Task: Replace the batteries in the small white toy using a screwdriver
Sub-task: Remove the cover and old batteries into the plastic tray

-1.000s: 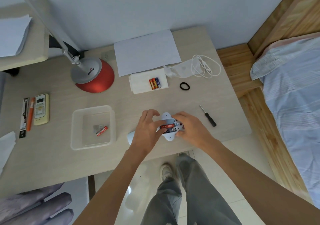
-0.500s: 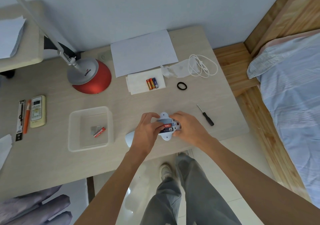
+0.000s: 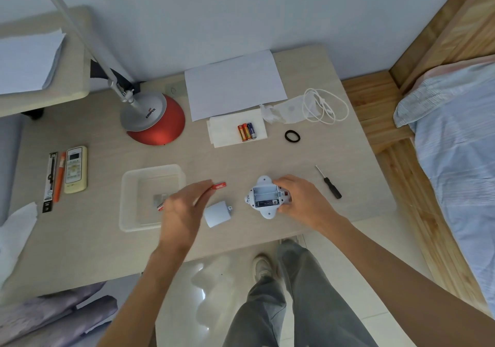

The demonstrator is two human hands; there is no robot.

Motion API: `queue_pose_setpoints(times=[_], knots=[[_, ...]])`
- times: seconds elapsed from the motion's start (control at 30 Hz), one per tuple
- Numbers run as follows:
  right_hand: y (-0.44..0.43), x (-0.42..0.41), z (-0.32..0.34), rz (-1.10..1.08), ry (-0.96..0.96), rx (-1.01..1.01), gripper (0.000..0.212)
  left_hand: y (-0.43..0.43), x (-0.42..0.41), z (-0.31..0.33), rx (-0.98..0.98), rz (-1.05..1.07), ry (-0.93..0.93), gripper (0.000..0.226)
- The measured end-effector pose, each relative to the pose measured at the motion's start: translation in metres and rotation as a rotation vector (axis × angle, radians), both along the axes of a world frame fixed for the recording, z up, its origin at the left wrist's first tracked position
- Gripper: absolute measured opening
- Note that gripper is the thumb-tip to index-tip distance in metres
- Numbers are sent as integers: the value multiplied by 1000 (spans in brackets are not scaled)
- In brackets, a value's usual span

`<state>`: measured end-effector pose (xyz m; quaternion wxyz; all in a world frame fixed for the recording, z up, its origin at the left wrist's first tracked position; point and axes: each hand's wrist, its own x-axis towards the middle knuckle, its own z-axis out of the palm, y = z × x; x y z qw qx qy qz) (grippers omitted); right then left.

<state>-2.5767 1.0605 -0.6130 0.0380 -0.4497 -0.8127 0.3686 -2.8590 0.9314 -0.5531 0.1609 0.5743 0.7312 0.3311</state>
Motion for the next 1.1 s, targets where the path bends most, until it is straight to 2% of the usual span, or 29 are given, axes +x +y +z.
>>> queue_pose_setpoints(times=[0.1,0.23,0.43,0.67,0.8,0.93,1.1], knots=[[0,0,0,4,-8,3,53,-17,-27,16,41,79,64,20],[1,-1,2,8,-21,3,51,-37,-66,5,-47,295,137,24],[3,-1,3,23,-32,2,54,-42,-105,-39,-326,322,224,19],[3,1,1,27,-35,11,56,-38,-123,-75,-512,329,277,20],[4,1,0,24,-27,10,54,-38,-120,-63,-552,334,266,23],[3,1,0,14,-20,0,51,-31,-85,-21,-381,321,268,34],[3,1,-4,7,-27,5,53,-13,-20,11,-67,124,204,36]])
